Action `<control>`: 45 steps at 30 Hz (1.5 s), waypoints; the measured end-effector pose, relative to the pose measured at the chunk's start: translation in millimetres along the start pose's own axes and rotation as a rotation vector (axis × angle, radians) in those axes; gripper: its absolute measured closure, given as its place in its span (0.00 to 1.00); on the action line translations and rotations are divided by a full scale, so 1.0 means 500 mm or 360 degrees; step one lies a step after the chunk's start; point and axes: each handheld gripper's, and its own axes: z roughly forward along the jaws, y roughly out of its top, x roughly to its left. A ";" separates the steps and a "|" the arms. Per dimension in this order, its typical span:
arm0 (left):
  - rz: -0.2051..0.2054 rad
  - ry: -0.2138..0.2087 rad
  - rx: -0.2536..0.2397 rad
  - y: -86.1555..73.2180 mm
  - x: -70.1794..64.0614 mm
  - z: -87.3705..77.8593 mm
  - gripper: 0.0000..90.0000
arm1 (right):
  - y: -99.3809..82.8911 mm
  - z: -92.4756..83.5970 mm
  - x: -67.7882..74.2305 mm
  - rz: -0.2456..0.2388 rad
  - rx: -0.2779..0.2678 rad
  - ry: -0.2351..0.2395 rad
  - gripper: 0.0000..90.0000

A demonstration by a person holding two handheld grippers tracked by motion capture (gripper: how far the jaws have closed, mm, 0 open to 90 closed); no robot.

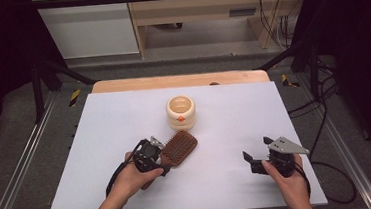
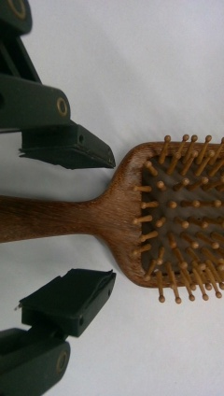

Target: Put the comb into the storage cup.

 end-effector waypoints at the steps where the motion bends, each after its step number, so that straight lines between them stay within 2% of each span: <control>1: 0.0006 0.0003 0.0007 0.001 0.000 0.001 0.48 | 0.000 0.001 0.001 0.0001 0.0000 0.0000 0.11; 8: -0.0001 0.0005 0.0054 -0.003 0.002 0.009 0.52 | 0.000 0.000 0.003 -0.0014 0.0007 -0.0001 0.11; 19: 0.0044 0.0043 0.0089 0.001 -0.004 0.014 0.57 | 0.002 -0.002 0.002 -0.0011 -0.0011 -0.0024 0.10; 21: 0.0084 0.0058 0.0091 -0.001 -0.006 0.014 0.60 | 0.002 -0.002 0.003 -0.0011 -0.0011 -0.0029 0.10; 26: 0.0122 0.0062 0.0058 -0.010 -0.008 0.012 0.67 | 0.001 -0.001 0.005 -0.0010 -0.0012 -0.0033 0.09; 30: 0.0152 0.0060 0.0024 -0.017 -0.013 0.011 0.80 | 0.001 0.000 0.005 -0.0005 -0.0011 -0.0030 0.09; 34: 0.0154 0.0059 0.0026 -0.017 -0.013 0.010 0.80 | 0.001 0.003 0.006 -0.0010 -0.0002 -0.0026 0.09; 40: 0.0170 0.0021 0.0059 -0.023 -0.012 0.003 0.80 | 0.001 0.001 0.007 -0.0009 -0.0007 -0.0023 0.09; 45: 0.0177 0.0028 0.0083 -0.026 -0.015 0.000 0.80 | 0.001 0.002 0.008 -0.0009 -0.0002 -0.0016 0.09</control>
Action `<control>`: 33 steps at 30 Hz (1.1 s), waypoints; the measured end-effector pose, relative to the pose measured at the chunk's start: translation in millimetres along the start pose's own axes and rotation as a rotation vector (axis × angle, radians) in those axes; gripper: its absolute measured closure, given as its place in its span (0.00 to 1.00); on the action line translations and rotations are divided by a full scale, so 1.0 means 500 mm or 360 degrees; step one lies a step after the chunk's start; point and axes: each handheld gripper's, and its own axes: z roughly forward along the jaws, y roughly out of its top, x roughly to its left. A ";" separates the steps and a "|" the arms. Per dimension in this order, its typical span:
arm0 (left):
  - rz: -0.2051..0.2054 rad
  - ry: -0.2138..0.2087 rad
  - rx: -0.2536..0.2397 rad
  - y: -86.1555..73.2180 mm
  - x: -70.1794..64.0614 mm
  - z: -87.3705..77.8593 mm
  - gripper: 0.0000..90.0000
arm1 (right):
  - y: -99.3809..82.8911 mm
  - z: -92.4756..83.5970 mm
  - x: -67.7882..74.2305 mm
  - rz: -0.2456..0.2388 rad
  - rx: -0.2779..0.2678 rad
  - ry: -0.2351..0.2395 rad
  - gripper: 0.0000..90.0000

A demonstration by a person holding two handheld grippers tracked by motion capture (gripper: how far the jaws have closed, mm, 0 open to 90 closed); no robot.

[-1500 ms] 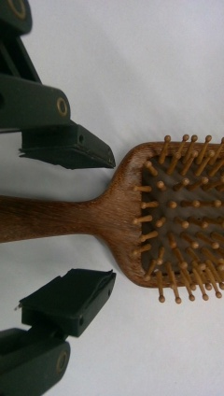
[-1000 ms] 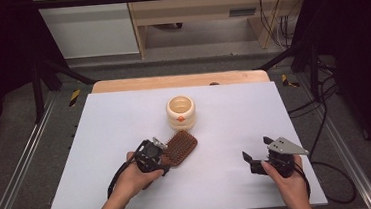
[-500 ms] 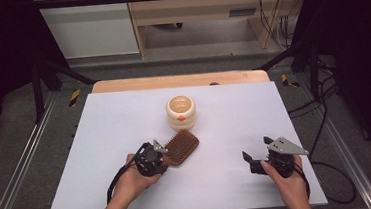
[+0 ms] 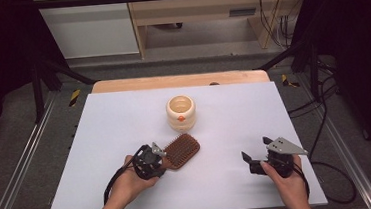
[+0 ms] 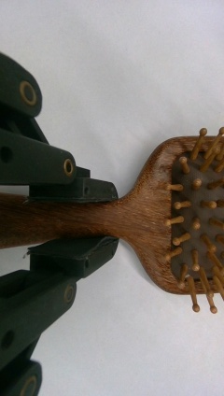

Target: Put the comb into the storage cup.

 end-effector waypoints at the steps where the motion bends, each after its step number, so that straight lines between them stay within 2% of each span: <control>1: 0.0000 0.0002 0.0010 0.002 0.000 0.000 0.80 | 0.000 0.000 0.000 -0.0001 0.0002 0.0002 0.09; 8: -0.0004 0.0022 0.0016 0.011 -0.002 0.004 0.76 | 0.000 0.002 0.001 0.0004 0.0005 0.0006 0.09; 14: 0.0014 0.0063 -0.0002 0.008 -0.012 0.006 0.80 | 0.000 0.001 0.002 -0.0002 0.0006 0.0009 0.09; 17: 0.0003 0.0080 -0.0026 0.003 -0.015 0.004 0.80 | 0.000 -0.001 0.003 -0.0002 0.0000 0.0011 0.09; 21: 0.0013 0.0112 -0.0109 -0.010 -0.020 0.003 0.80 | 0.000 -0.001 0.003 0.0000 -0.0001 0.0012 0.09; 27: 0.0035 0.0116 -0.0175 -0.018 -0.024 0.000 0.80 | 0.001 0.000 0.004 -0.0003 -0.0004 0.0015 0.09; 31: 0.0029 0.0080 -0.0140 -0.011 -0.017 -0.003 0.80 | 0.002 0.000 0.005 -0.0006 -0.0002 0.0013 0.09; 33: 0.0039 0.0083 -0.0107 -0.005 -0.017 -0.005 0.80 | 0.002 0.001 0.005 -0.0008 -0.0001 0.0014 0.09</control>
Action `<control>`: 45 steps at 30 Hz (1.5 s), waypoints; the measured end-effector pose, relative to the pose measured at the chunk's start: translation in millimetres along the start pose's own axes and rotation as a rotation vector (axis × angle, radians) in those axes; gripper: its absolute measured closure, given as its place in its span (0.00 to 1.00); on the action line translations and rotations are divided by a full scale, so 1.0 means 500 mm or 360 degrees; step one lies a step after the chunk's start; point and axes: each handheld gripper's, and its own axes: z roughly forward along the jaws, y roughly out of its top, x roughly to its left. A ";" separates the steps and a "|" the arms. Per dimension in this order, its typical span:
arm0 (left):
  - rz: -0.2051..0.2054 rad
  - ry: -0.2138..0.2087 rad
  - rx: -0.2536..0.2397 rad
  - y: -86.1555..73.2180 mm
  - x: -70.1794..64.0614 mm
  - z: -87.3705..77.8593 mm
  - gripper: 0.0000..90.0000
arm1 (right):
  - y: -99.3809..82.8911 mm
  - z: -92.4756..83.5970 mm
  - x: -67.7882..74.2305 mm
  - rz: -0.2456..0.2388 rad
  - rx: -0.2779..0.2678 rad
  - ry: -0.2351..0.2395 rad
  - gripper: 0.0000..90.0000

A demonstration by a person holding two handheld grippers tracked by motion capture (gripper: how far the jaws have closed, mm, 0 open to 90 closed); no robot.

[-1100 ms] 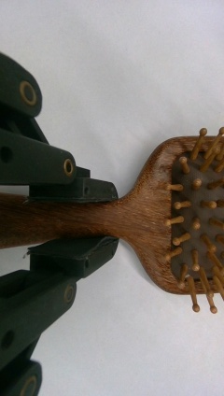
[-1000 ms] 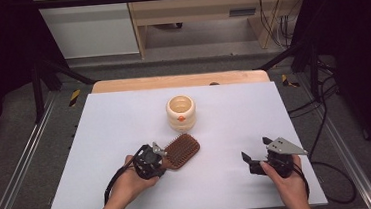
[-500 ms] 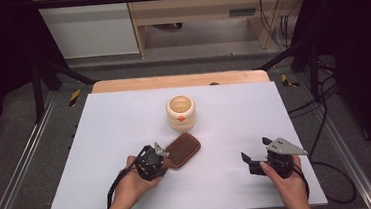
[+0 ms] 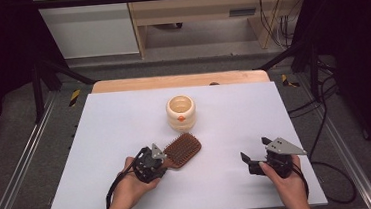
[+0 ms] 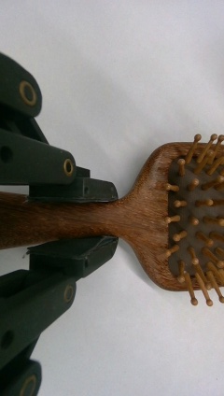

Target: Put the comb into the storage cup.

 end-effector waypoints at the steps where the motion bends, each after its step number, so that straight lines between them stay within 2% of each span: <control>1: 0.0005 -0.0001 0.0017 0.003 0.000 0.000 0.80 | 0.000 0.000 0.000 -0.0002 -0.0001 0.0000 0.09; 3: 0.0021 -0.0010 0.0071 0.005 0.000 0.008 0.80 | 0.000 -0.002 0.000 -0.0001 -0.0004 0.0002 0.09; 10: 0.0022 -0.0054 0.0154 0.020 0.008 0.010 0.80 | 0.000 -0.001 -0.003 0.0001 0.0001 0.0002 0.09; 13: 0.0042 -0.0063 0.0194 0.025 0.010 0.010 0.80 | 0.000 0.000 -0.001 0.0003 0.0003 0.0006 0.09; 17: 0.0029 -0.0057 0.0215 0.030 0.009 0.013 0.78 | -0.001 0.002 0.002 -0.0013 0.0017 0.0014 0.10; 22: -0.0022 -0.0074 0.0219 0.035 0.014 0.017 0.73 | -0.001 0.003 0.002 -0.0010 0.0019 0.0021 0.10; 26: 0.0019 -0.0061 0.0226 0.039 0.007 0.019 0.75 | 0.000 0.000 0.003 -0.0007 0.0013 0.0029 0.09; 28: 0.0027 -0.0075 0.0212 0.037 0.008 0.018 0.80 | -0.001 0.000 0.003 -0.0011 0.0017 0.0030 0.09; 32: 0.0032 -0.0070 0.0193 0.033 0.007 0.017 0.80 | -0.001 0.002 0.004 -0.0009 0.0020 0.0032 0.09; 35: 0.0104 -0.0017 0.0171 0.030 -0.004 0.014 0.81 | 0.000 0.001 0.004 -0.0010 0.0017 0.0035 0.09; 40: 0.0089 -0.0021 0.0051 0.022 -0.015 0.004 0.81 | 0.000 -0.001 0.003 0.0001 0.0003 0.0029 0.09; 42: 0.0125 0.0000 -0.0004 0.019 -0.020 0.002 0.81 | 0.001 -0.002 0.004 -0.0003 -0.0002 0.0028 0.09; 44: 0.0168 0.0056 -0.0068 0.016 -0.026 -0.001 0.81 | 0.002 -0.003 0.004 -0.0009 -0.0006 0.0025 0.09; 45: 0.0180 0.0049 -0.0128 0.012 -0.027 -0.001 0.81 | 0.002 -0.004 0.004 -0.0015 -0.0007 0.0020 0.09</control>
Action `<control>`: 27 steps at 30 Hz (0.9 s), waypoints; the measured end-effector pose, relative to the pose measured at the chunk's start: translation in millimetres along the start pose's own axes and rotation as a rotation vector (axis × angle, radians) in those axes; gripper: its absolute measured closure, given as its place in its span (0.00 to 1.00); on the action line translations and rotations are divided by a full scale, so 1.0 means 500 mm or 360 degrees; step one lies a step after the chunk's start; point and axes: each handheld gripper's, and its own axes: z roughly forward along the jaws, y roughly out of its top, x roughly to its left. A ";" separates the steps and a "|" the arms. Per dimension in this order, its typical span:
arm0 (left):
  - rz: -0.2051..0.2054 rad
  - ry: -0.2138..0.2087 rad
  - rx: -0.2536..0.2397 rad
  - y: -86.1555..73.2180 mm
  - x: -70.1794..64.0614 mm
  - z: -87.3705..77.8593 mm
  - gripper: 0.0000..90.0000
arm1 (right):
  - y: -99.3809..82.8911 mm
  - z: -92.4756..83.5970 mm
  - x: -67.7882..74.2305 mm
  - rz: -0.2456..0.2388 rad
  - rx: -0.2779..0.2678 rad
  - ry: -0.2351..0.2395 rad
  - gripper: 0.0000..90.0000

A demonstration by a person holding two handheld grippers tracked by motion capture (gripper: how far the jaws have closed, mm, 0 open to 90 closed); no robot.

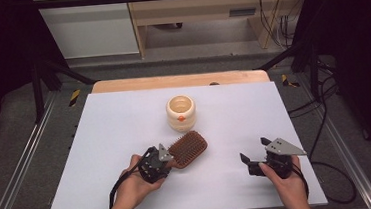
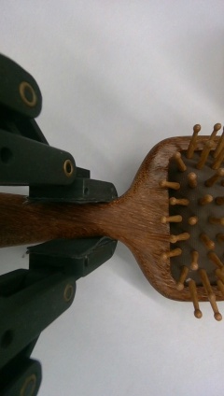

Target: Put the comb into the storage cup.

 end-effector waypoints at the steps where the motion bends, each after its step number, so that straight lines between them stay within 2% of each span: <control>1: -0.0016 -0.0012 -0.0045 -0.003 0.000 0.001 0.81 | 0.000 -0.003 0.000 -0.0005 -0.0007 -0.0012 0.10; 2: -0.0042 -0.0013 -0.0093 -0.008 0.000 0.002 0.81 | 0.001 -0.004 0.000 -0.0007 -0.0015 -0.0019 0.10; 9: -0.0058 0.0052 -0.0269 -0.017 -0.003 -0.011 0.81 | 0.013 -0.020 0.008 0.0001 -0.0119 -0.0032 0.10; 12: -0.0112 0.0048 -0.0348 -0.021 0.000 -0.019 0.81 | 0.017 -0.018 0.015 0.0030 -0.0142 -0.0008 0.09; 18: -0.0131 0.0092 -0.0460 -0.029 -0.003 -0.031 0.81 | 0.031 -0.016 0.038 0.0098 -0.0219 0.0083 0.09; 20: -0.0126 0.0114 -0.0475 -0.031 -0.004 -0.034 0.81 | 0.035 -0.012 0.047 0.0120 -0.0236 0.0122 0.09; 24: -0.0127 0.0119 -0.0512 -0.033 -0.003 -0.036 0.81 | 0.041 -0.005 0.062 0.0077 -0.0234 0.0132 0.09; 27: -0.0159 0.0113 -0.0578 -0.035 -0.006 -0.037 0.81 | 0.046 0.001 0.073 0.0072 -0.0235 0.0155 0.09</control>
